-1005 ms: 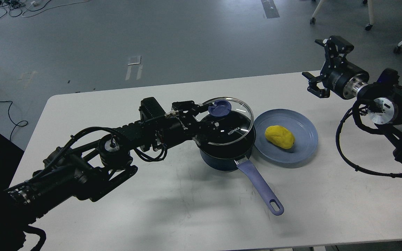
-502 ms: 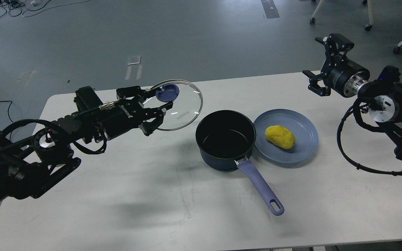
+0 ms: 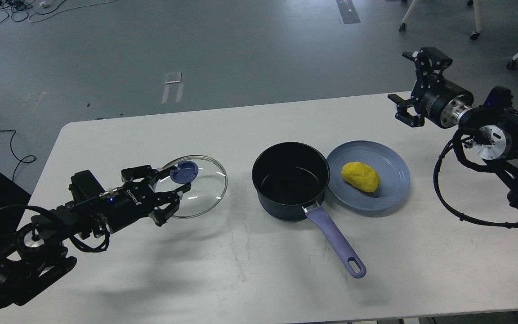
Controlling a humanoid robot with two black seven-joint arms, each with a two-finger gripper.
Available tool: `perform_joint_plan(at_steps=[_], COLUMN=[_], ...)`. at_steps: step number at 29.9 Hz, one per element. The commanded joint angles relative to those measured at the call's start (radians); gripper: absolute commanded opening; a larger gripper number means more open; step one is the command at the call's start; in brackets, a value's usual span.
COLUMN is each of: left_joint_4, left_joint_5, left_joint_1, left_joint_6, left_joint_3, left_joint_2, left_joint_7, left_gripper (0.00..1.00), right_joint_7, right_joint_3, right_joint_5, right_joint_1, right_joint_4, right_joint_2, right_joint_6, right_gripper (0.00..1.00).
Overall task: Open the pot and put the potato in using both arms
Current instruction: 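Lower the glass lid onto the table beside the pot and release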
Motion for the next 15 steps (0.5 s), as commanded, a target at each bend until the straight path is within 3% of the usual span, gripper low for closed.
perform_joint_plan(at_steps=[1, 6, 12, 13, 15], left_joint_4=[0.096, 0.184, 0.205, 0.208, 0.21], left_joint_5=[-0.004, -0.007, -0.044, -0.046, -0.056], left_joint_1=[0.015, 0.05, 0.05, 0.05, 0.049], left_joint_6=[0.002, 0.002, 0.002, 0.002, 0.002], left_joint_3=[0.006, 0.012, 0.018, 0.02, 0.021], left_joint_2=[-0.065, -0.118, -0.132, -0.132, -0.138], left_joint_7=[-0.001, -0.001, -0.001, -0.001, -0.001], left_gripper=[0.43, 0.45, 0.49, 0.52, 0.72], right_joint_7=[0.0, 0.0, 0.0, 0.0, 0.0], right_joint_3=[0.0, 0.0, 0.0, 0.0, 0.0], right_joint_5=[0.0, 0.0, 0.0, 0.0, 0.0], right_joint_1=[-0.003, -0.006, -0.011, -0.011, -0.014], right_joint_4=[0.0, 0.002, -0.001, -0.001, -0.001], right_joint_2=[-0.003, -0.009, -0.021, -0.021, -0.021], right_joint_6=[0.0, 0.0, 0.003, 0.003, 0.003], right_gripper=[1.0, 1.0, 1.0, 1.0, 1.0])
